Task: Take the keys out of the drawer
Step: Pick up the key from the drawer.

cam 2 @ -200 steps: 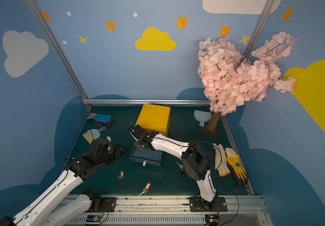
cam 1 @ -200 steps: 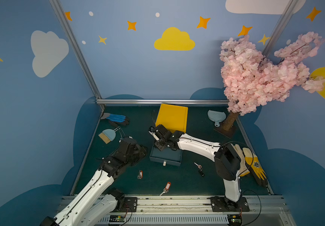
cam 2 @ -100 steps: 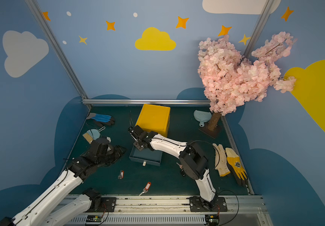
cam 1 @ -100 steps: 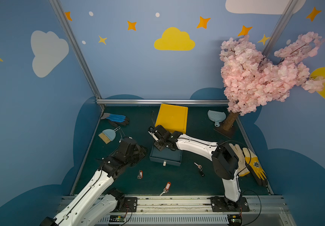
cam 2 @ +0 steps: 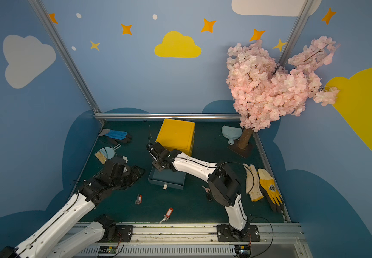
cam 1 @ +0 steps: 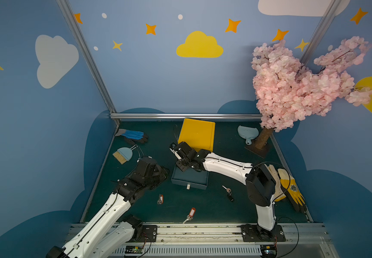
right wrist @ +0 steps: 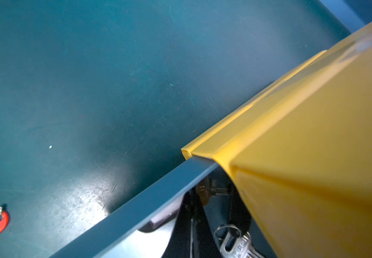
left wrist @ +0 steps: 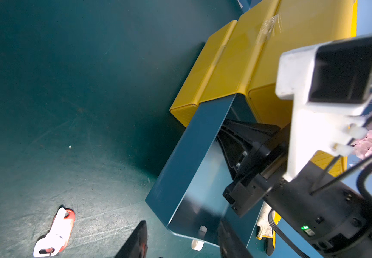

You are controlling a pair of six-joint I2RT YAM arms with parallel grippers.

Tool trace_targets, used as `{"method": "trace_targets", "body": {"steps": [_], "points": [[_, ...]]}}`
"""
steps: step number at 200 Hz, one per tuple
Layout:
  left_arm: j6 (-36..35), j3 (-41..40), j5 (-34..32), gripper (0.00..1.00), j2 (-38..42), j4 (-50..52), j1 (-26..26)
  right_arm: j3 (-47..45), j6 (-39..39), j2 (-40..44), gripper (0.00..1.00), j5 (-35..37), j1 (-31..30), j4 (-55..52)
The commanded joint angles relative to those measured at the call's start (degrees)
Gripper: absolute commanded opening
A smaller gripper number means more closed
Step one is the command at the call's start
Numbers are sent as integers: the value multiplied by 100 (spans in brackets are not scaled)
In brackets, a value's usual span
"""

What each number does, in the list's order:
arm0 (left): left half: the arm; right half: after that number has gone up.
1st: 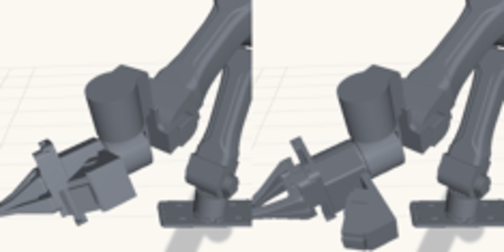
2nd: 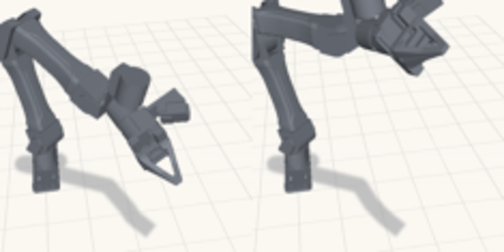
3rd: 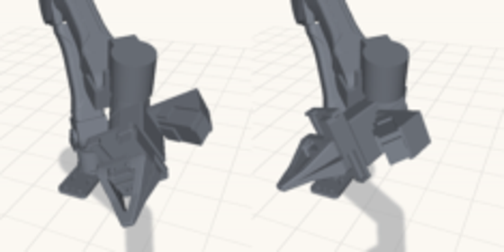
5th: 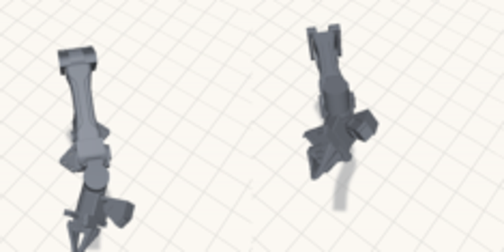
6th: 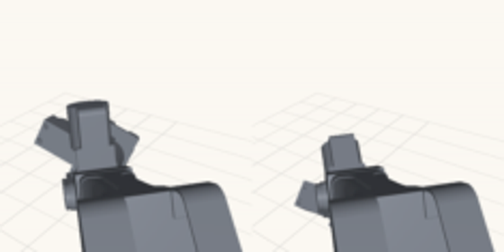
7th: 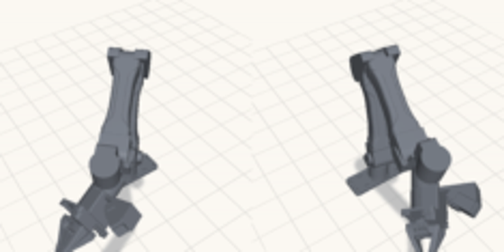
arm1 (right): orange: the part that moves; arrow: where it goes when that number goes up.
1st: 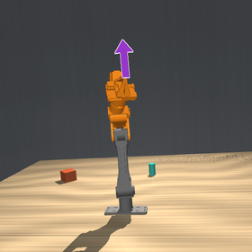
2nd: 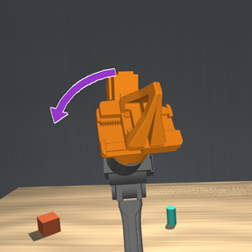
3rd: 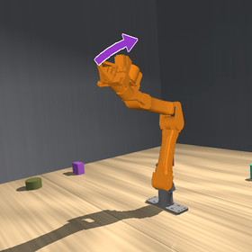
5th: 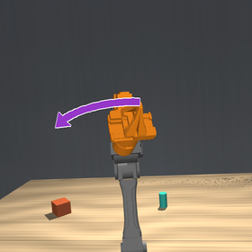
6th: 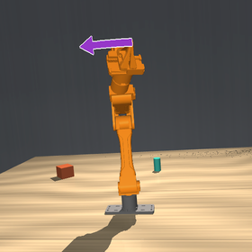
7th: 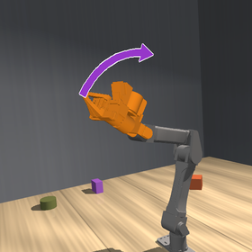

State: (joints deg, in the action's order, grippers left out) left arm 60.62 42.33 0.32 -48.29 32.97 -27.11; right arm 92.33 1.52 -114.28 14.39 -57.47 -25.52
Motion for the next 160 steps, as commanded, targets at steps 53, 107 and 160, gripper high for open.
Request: {"method": "trace_targets", "body": {"steps": [53,107,160], "points": [[-40,58,-5,52,-4,-303,9,-77,225,628,0,-150,-36,-364],[-48,137,-116,52,-75,-461,13,-285,340,1066,0,-544,-67,-512],[-57,163,-290,51,-84,-706,-5,-534,318,1535,0,-769,-75,-630]]}}
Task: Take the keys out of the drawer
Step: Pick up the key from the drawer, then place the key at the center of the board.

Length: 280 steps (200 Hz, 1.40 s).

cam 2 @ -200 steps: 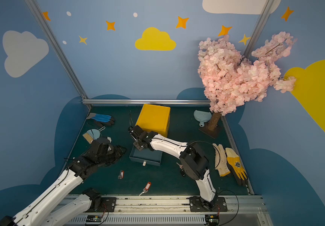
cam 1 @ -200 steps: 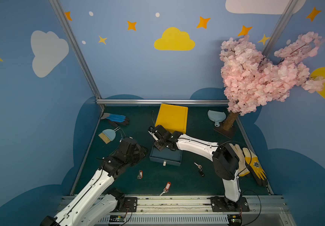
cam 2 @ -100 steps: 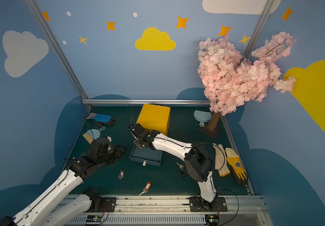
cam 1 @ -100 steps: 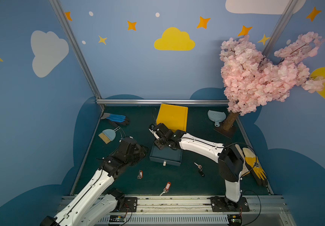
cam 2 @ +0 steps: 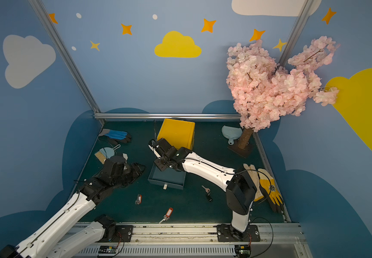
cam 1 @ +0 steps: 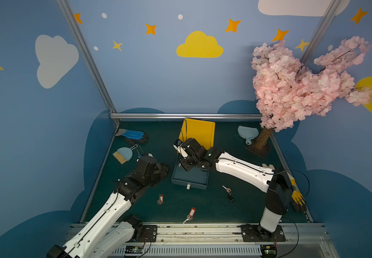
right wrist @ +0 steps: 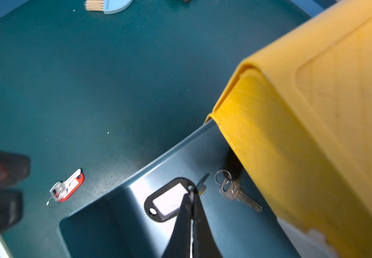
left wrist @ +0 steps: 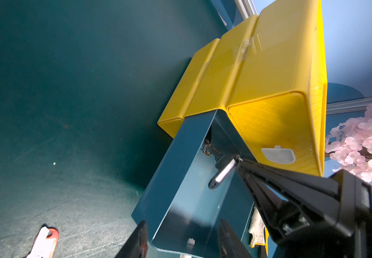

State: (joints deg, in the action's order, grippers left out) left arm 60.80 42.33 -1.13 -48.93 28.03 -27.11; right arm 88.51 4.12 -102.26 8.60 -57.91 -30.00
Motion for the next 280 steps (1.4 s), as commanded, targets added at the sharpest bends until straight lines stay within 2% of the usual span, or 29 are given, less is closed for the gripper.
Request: {"method": "trace_targets", "body": {"steps": [1,91,137,208,280], "points": [[-71,162,-149,51,-20,-215,-5,-155,60,340,0,-191,-29,-182],[29,-46,-197,51,-79,-634,-381,-867,360,1172,0,-878,-27,-165],[-61,141,-228,51,-524,-841,-775,-1339,460,1727,0,-566,-19,-105],[-251,726,-642,51,-1449,-1107,-1632,-2251,713,2801,0,-190,8,-100],[-321,1291,-395,51,-2380,-1407,-2177,-3382,1491,4022,0,418,261,-256]]}}
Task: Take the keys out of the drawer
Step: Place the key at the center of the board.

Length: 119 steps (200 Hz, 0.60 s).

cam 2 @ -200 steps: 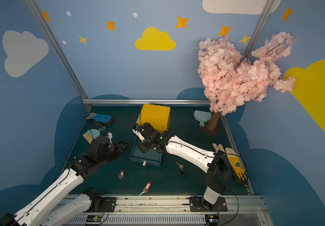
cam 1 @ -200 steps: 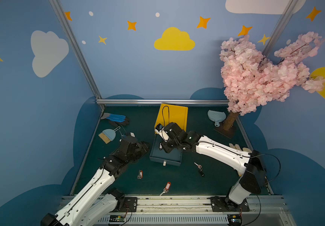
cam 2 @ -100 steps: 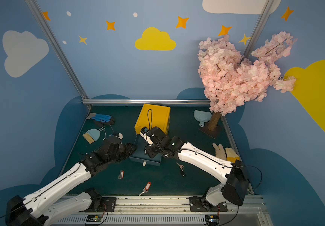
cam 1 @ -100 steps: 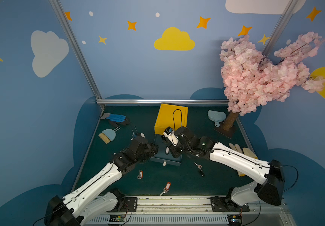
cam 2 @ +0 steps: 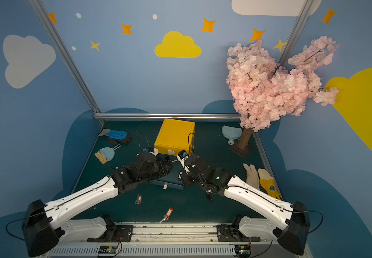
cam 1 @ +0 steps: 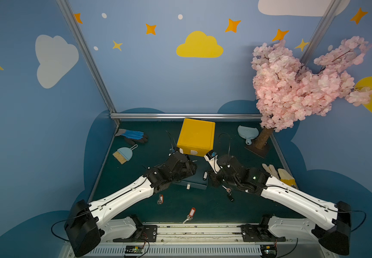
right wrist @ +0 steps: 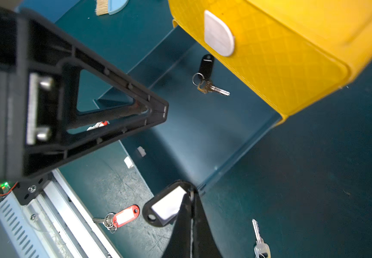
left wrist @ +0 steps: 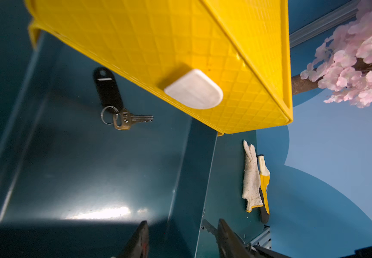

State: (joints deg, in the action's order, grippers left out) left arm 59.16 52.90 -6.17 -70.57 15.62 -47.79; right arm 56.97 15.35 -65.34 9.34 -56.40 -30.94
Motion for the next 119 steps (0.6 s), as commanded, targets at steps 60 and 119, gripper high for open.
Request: {"method": "trace_targets", "body": {"steps": [60,119], "points": [[-391,697,516,50,-909,-322,-210,-876,987,1153,0,539,498,-757],[-420,949,749,50,-1350,-464,-276,-1258,1281,1439,0,518,799,-1037]]}}
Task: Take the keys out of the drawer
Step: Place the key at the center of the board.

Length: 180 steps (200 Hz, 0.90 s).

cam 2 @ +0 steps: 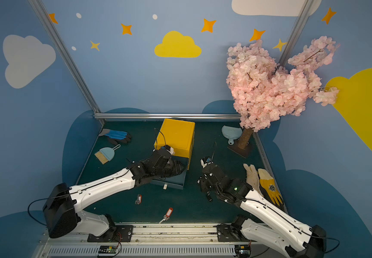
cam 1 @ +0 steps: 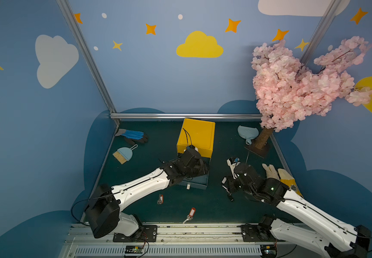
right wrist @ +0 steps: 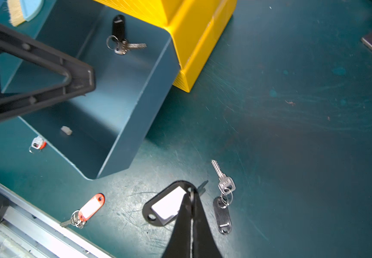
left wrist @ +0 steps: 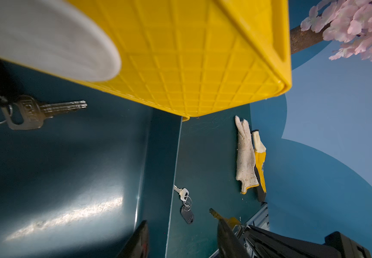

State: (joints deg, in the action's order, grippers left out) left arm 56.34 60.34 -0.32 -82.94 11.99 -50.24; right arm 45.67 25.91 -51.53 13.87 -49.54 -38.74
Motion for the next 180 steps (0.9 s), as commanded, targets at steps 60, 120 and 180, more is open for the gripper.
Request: {"method": "trace_targets", "body": {"steps": [60,120,180], "points": [[-255,242,-45,50,12,30,-100,-530,425,-342,0,-163,533,-158],[-263,268,-41,50,3,123,-100,-691,441,-490,0,-521,804,25],[-264,241,-162,50,95,238,-100,-753,418,-278,13,-683,911,-71]]}}
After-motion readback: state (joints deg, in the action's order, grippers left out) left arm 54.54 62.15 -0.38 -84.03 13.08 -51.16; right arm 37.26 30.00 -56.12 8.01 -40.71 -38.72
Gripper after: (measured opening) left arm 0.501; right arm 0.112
